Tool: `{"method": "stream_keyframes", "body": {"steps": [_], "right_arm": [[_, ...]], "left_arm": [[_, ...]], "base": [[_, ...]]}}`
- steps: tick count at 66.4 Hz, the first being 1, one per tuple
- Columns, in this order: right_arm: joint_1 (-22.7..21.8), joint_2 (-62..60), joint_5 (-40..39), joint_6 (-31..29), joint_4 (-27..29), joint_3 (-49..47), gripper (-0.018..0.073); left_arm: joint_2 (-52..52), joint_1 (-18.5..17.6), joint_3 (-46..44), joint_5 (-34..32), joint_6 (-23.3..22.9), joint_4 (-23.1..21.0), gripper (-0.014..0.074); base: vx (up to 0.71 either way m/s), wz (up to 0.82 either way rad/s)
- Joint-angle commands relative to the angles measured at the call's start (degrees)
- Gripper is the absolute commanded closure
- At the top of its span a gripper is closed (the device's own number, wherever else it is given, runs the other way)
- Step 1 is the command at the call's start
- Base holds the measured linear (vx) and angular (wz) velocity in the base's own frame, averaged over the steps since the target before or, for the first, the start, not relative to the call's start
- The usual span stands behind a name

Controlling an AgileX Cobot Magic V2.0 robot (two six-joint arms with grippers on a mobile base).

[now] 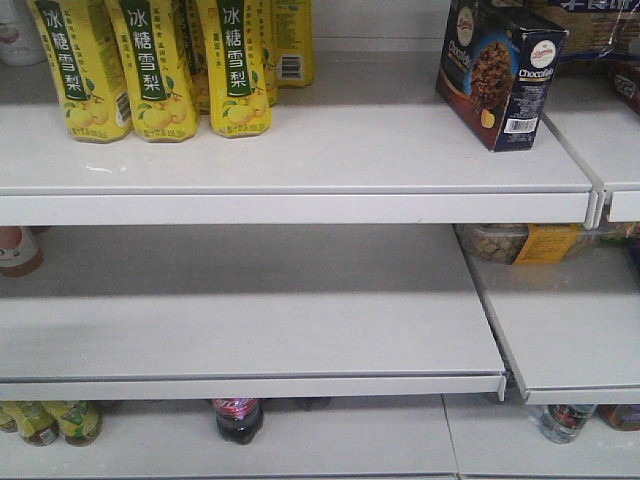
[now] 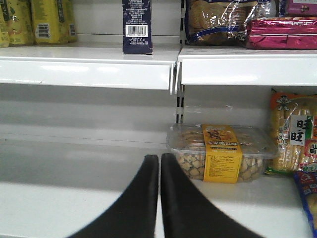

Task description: Left arm holds basket, right arm returns cookies

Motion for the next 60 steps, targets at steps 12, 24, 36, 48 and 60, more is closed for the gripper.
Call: {"method": "stream_keyframes", "body": {"steps": [12,24,36,48,60], "right_arm": [[-0.20,0.72,-4.27,-0.23,-0.76,-1.54,0.0567],[-0.20,0.72,-4.16,-0.23,-0.76,-1.54,0.0567],[-0.91,-0.43,-4.21,-1.84,-2.53,-0.87,0.0567],[-7.15,-0.62,-7.17,-10.64,8.40,2.84,0.0567],[-9.31,-0.62,-15.20,-10.38,11.44,8.61,0.0567]], "left_arm": [[-1.03,-0.12,-1.58,-5.94,0.29,1.00,0.0603],[-1.03,-0.12,-1.58,-5.94,0.29,1.00,0.0603],[-1.03,-0.12,-1.58,-5.94,0.29,1.00,0.0603],[-1.03,-0.12,-1.58,-5.94,0.29,1.00,0.0603],[-1.03,-0.12,-1.58,-5.94,0.29,1.00,0.0603]], "base": [[0.00,0.00],[0.00,0.00],[0.00,0.00],[0.00,0.00],[0.00,0.00]]}}
